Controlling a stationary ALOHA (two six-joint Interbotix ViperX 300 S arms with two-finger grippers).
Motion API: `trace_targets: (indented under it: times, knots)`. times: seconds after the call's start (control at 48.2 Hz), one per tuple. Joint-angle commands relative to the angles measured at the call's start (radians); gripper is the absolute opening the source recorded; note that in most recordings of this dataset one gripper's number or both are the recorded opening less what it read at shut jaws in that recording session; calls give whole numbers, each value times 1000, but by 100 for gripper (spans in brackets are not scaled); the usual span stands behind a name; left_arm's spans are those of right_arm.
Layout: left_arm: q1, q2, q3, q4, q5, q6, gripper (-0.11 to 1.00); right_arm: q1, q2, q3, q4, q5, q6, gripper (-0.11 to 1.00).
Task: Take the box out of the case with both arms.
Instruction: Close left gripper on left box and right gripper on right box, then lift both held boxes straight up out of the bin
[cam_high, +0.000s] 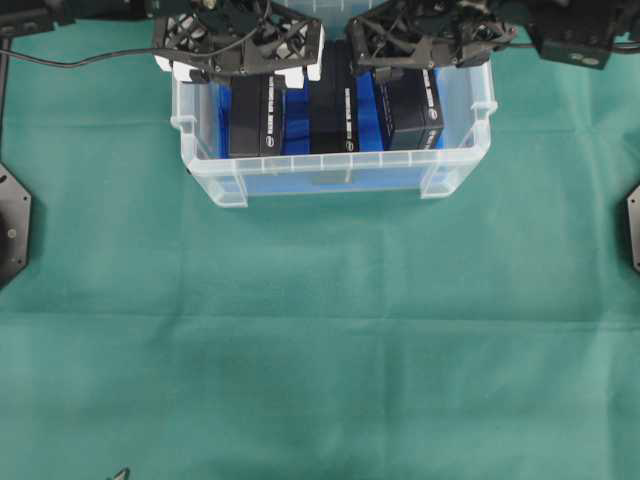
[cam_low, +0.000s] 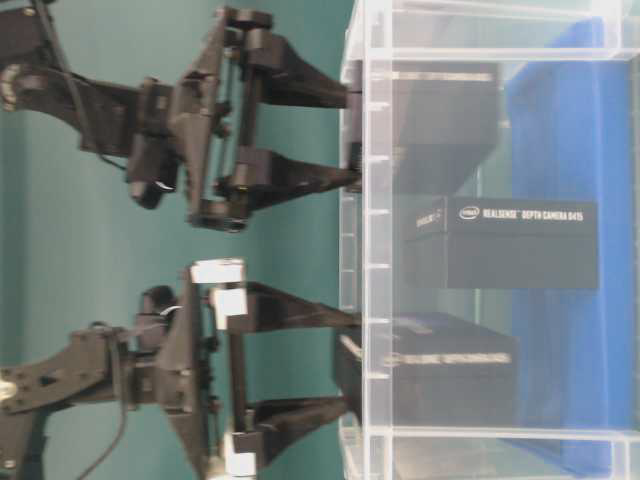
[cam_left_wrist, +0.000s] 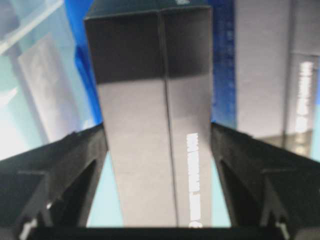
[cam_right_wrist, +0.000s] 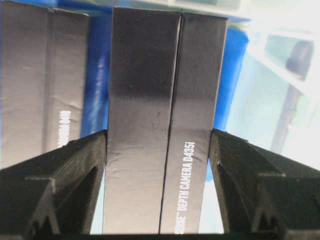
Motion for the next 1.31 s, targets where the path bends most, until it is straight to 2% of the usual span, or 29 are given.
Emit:
trace_targets:
  times: [0.0,0.746,1.099,1.286]
  knots:
    - [5,-49,-63,6,29,-2,63,-5,-54,-63,-17,31,0,65]
    - [-3,-40,-453,-2,362,44,63,6,-71,-420,-25,353,-83,65]
    - [-3,12,-650,-5,491,67,63,25,-71,-514,-25,425,-84,65]
    - [-3,25,-673,-2,505,71,63,31,-71,-515,-25,445,-84,65]
